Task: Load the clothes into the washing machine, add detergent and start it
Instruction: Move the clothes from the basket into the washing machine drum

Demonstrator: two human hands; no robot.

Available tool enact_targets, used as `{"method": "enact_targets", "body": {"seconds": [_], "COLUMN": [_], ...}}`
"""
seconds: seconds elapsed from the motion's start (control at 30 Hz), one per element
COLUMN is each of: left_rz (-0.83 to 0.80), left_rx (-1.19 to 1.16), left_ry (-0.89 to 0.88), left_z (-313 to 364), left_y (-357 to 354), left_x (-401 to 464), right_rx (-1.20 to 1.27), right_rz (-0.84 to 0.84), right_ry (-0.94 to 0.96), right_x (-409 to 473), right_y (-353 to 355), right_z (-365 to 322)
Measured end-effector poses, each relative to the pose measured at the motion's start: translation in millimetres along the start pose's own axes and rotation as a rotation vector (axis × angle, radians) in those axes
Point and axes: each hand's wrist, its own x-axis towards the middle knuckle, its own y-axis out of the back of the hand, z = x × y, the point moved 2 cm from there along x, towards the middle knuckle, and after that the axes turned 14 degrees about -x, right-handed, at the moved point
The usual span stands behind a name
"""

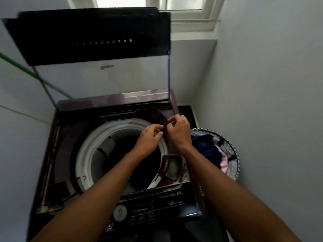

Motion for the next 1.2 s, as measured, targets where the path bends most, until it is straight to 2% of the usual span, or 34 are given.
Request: {"method": "enact_targets", "body": {"seconds": [0.23,0.4,0.53,0.7,0.9,1.07,1.2], "left_rz": [-0.128,-0.260,-0.405,-0.556,-0.632,-0.715,-0.795], "left_rx": [0.252,0.385,0.500,0.653,0.717,0.792,0.863], "left_ry": [-0.258,-0.313,-0.142,0.071,0.184,0.294,0.328], "left_z": [35,47,31,-6,-32,-67,-93], "left_y": [-78,-135,-184,-237,-281,-305,-321], "left_x": [24,49,79,113,131,143,145], "right_rx": [-0.021,0.003,-0.005,-0.079,-0.154,-0.162,-0.374], "right_rz": [-0.084,-0.120,-0.172,-0.322,-0.487,-0.578,-0.526], "right_ry": [-0.309,-0.468,-0.527,-0.524,-0.509,-0.614,-0.496], "right_x": [12,13,20,35,38,23,25], "right_y": [21,33,31,11,-23,-62,-86], "right_z": [125,201,246,295,346,380,385]}}
